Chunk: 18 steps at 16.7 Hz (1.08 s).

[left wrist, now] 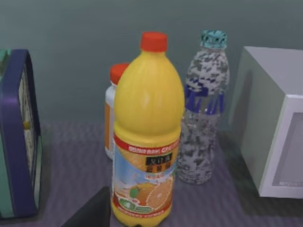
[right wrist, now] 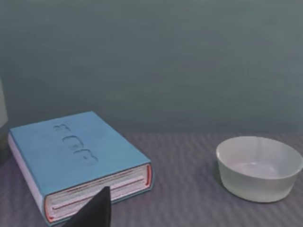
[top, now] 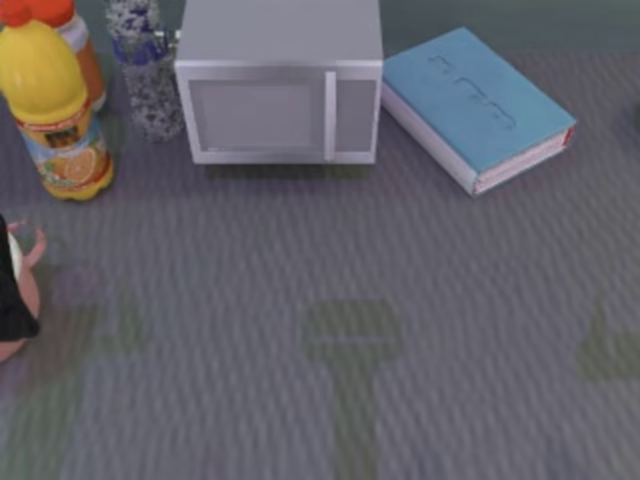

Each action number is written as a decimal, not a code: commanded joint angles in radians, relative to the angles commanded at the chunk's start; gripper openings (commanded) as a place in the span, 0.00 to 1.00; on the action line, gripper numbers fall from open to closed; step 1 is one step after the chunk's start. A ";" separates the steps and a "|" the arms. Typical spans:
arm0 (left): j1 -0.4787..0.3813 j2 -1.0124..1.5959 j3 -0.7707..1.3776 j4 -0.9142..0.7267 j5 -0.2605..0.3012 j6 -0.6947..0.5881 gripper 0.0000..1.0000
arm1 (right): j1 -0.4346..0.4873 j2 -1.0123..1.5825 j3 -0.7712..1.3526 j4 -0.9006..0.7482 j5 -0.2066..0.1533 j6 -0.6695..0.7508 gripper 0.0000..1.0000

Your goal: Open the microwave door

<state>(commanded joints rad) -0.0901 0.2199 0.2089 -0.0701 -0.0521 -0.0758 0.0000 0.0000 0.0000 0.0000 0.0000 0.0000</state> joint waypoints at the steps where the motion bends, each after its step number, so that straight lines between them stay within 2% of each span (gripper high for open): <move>1: -0.026 0.073 0.064 -0.022 -0.016 -0.022 1.00 | 0.000 0.000 0.000 0.000 0.000 0.000 1.00; 13: -0.416 1.304 1.049 -0.361 -0.259 -0.351 1.00 | 0.000 0.000 0.000 0.000 0.000 0.000 1.00; 18: -0.542 1.703 1.361 -0.469 -0.333 -0.457 1.00 | 0.000 0.000 0.000 0.000 0.000 0.000 1.00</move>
<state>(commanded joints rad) -0.6319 1.9234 1.5701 -0.5396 -0.3852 -0.5325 0.0000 0.0000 0.0000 0.0000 0.0000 0.0000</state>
